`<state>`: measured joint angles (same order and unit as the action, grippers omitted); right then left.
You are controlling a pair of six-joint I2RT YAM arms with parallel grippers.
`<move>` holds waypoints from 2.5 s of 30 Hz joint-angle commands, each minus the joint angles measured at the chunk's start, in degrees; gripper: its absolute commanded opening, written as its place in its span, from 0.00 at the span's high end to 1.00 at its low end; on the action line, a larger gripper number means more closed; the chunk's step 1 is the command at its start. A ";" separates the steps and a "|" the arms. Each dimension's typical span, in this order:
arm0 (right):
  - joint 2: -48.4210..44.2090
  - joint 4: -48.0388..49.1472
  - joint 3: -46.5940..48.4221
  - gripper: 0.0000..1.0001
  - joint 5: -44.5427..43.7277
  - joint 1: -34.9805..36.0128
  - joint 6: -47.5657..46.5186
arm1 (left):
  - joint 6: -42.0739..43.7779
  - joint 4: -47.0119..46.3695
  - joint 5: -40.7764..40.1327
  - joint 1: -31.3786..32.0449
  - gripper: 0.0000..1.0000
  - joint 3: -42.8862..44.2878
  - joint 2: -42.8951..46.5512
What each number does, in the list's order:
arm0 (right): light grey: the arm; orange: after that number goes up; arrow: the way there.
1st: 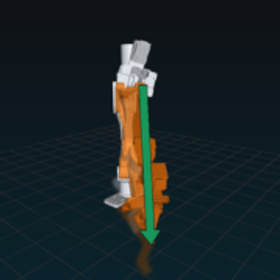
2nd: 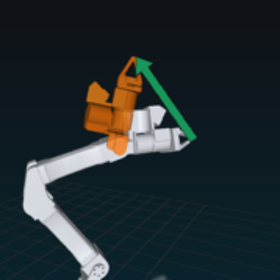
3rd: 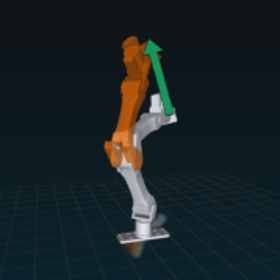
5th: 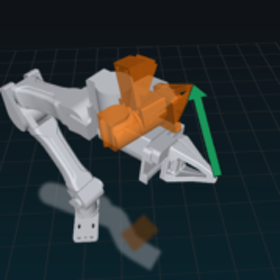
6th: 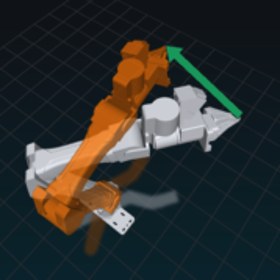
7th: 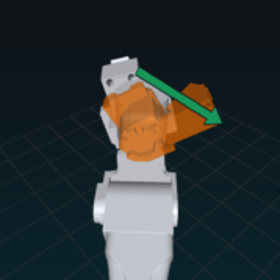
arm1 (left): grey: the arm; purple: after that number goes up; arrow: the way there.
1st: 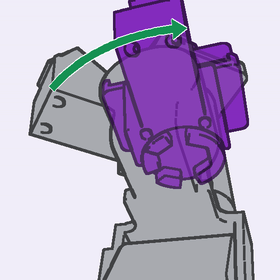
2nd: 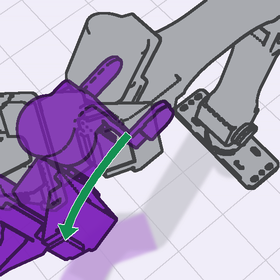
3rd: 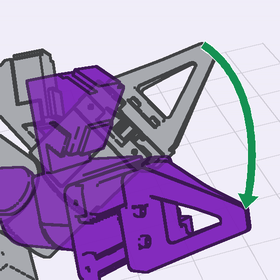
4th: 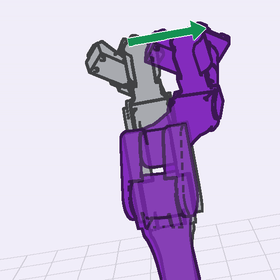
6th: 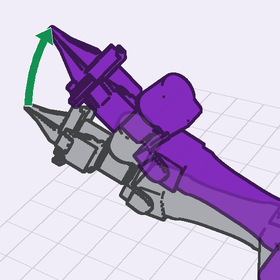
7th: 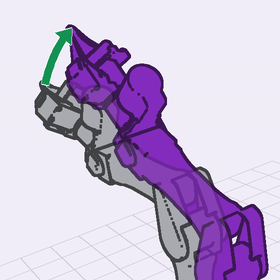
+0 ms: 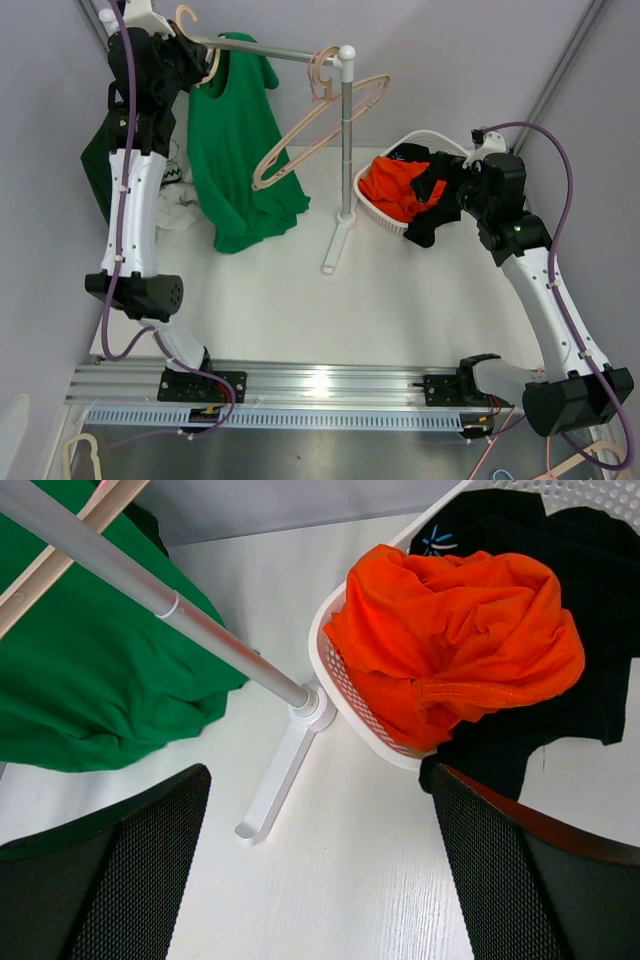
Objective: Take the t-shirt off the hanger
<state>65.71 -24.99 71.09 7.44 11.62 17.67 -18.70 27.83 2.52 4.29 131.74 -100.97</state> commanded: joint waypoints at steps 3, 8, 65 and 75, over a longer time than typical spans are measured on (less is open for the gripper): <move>-1.38 0.82 0.10 0.04 1.08 0.07 1.22 | 2.35 -1.30 -0.41 1.77 0.99 4.05 1.47; -1.64 0.82 0.27 0.04 1.61 1.65 0.18 | 2.09 1.78 -4.69 3.26 0.99 -0.25 6.47; 8.73 38.33 -8.59 1.00 -8.94 85.49 -12.59 | -0.37 3.63 -42.61 17.86 0.99 -33.05 26.53; 13.47 38.09 -8.52 1.00 -17.03 81.11 -11.17 | -4.42 16.22 -35.21 19.35 0.99 -26.95 29.58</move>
<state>78.32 12.23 60.03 -10.66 94.08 5.21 -21.15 46.04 -32.56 23.03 105.32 -76.20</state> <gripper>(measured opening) 0.010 0.025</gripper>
